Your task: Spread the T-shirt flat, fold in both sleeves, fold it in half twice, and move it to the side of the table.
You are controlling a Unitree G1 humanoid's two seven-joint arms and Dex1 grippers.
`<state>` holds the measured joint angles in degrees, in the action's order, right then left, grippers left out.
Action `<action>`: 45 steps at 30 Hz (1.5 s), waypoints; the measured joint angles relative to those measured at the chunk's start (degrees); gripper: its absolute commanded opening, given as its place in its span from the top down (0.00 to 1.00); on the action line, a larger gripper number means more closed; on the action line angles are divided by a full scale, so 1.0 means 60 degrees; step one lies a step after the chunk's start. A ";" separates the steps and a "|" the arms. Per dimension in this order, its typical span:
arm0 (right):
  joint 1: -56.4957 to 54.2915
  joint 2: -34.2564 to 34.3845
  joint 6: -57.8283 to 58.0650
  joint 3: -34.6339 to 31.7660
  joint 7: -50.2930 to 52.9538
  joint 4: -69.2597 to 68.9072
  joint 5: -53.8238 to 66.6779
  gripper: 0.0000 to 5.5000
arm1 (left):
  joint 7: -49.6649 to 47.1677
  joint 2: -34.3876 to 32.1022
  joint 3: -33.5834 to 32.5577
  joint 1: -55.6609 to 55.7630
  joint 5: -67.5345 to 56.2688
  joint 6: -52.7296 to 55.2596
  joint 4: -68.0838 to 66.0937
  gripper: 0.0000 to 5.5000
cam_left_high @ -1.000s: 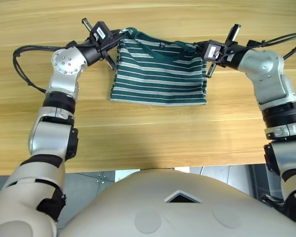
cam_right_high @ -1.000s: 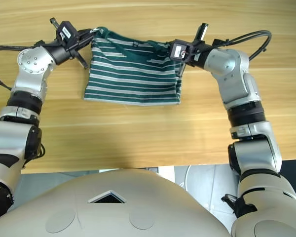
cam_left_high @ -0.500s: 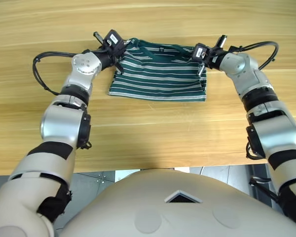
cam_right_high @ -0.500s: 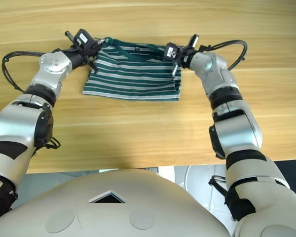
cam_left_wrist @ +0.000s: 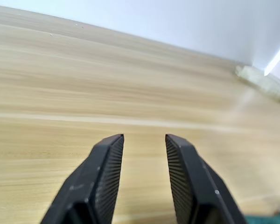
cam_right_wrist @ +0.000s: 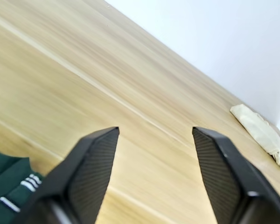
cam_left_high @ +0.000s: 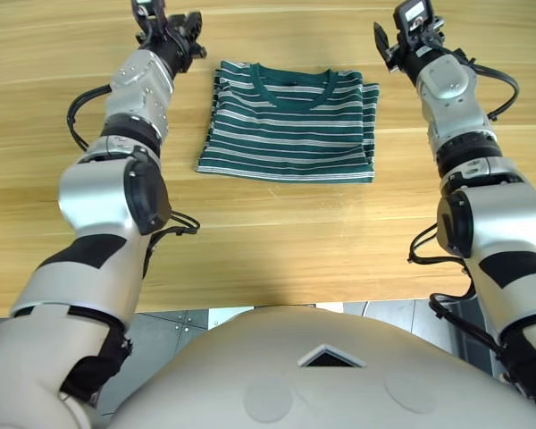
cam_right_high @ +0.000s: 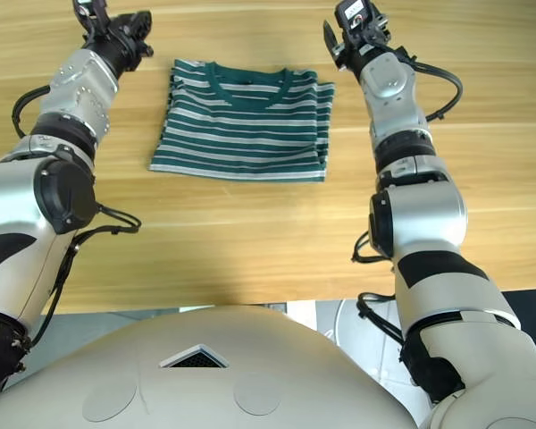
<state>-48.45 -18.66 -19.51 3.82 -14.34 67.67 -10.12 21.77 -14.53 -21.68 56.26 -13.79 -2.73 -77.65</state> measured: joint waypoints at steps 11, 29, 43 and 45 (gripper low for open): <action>0.5601 -0.3758 -0.2471 0.2006 -0.5254 -0.7265 -0.0356 0.05 | 0.2029 -0.0805 -0.0356 -0.1263 -0.0180 -0.2804 0.0660 0.70; 0.6333 -0.2183 -0.0654 0.4367 -0.5607 -1.2129 0.1546 0.02 | 0.2797 -0.0890 -0.0169 -0.2262 -0.0227 -0.4703 0.1594 0.70; 0.1705 0.1506 -0.0036 0.5089 0.0849 -0.3318 -0.3322 0.02 | 0.2928 -0.0632 -0.0171 -0.2642 -0.0367 -0.4770 0.1871 0.70; 0.1066 0.1626 0.0343 0.5049 0.1766 -0.2129 -0.3537 0.02 | 0.2928 -0.0571 -0.0155 -0.2669 -0.0366 -0.4808 0.1876 0.70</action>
<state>-42.06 -8.91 -17.45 34.12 -3.75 54.89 -31.34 39.33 -17.96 -22.61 40.25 -15.98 -31.58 -66.39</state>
